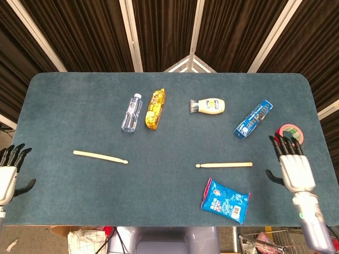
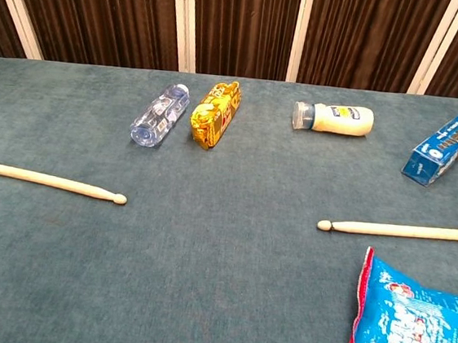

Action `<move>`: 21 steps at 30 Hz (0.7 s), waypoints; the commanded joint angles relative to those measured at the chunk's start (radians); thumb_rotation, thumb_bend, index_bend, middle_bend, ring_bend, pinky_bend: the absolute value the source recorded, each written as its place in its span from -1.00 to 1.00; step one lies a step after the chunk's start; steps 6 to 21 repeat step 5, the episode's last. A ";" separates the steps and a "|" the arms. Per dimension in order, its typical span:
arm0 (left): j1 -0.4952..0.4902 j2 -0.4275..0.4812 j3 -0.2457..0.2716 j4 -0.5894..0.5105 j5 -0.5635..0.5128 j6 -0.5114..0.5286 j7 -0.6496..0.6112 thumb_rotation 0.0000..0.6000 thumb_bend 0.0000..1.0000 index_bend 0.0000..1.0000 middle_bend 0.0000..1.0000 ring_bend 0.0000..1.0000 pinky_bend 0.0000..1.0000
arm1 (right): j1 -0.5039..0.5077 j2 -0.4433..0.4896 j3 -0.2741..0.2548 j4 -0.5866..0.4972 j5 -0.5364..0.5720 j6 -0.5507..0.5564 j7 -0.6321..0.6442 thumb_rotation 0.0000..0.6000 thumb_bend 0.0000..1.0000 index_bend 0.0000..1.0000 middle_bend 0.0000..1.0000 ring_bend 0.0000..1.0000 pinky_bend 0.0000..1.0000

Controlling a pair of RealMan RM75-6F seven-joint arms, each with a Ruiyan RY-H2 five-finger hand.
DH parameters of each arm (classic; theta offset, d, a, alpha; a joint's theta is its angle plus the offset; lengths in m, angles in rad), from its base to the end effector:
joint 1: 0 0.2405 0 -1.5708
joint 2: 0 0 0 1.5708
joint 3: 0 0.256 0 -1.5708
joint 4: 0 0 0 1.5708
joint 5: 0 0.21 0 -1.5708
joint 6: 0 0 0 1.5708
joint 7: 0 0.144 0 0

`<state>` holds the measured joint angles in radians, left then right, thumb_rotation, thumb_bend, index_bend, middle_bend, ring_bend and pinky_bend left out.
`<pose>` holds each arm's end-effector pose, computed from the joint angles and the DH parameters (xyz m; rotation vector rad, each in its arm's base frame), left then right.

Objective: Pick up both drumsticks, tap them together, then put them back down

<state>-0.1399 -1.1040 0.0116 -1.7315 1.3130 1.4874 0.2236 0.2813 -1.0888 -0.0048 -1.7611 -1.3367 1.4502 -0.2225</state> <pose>-0.3089 0.1810 0.1536 -1.3517 -0.9097 -0.7088 -0.2732 -0.2226 0.1504 1.4651 -0.8414 0.8265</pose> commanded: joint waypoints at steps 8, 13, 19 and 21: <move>0.023 -0.036 -0.003 0.063 0.058 0.039 -0.035 1.00 -0.32 -0.72 -0.91 -1.00 -1.00 | -0.082 0.080 -0.057 0.004 -0.038 0.043 -0.044 1.00 -0.44 -1.00 -0.94 -0.91 -1.00; 0.023 -0.036 -0.003 0.063 0.058 0.039 -0.035 1.00 -0.32 -0.72 -0.91 -1.00 -1.00 | -0.082 0.080 -0.057 0.004 -0.038 0.043 -0.044 1.00 -0.44 -1.00 -0.94 -0.91 -1.00; 0.023 -0.036 -0.003 0.063 0.058 0.039 -0.035 1.00 -0.32 -0.72 -0.91 -1.00 -1.00 | -0.082 0.080 -0.057 0.004 -0.038 0.043 -0.044 1.00 -0.44 -1.00 -0.94 -0.91 -1.00; 0.023 -0.036 -0.003 0.063 0.058 0.039 -0.035 1.00 -0.32 -0.72 -0.91 -1.00 -1.00 | -0.082 0.080 -0.057 0.004 -0.038 0.043 -0.044 1.00 -0.44 -1.00 -0.94 -0.91 -1.00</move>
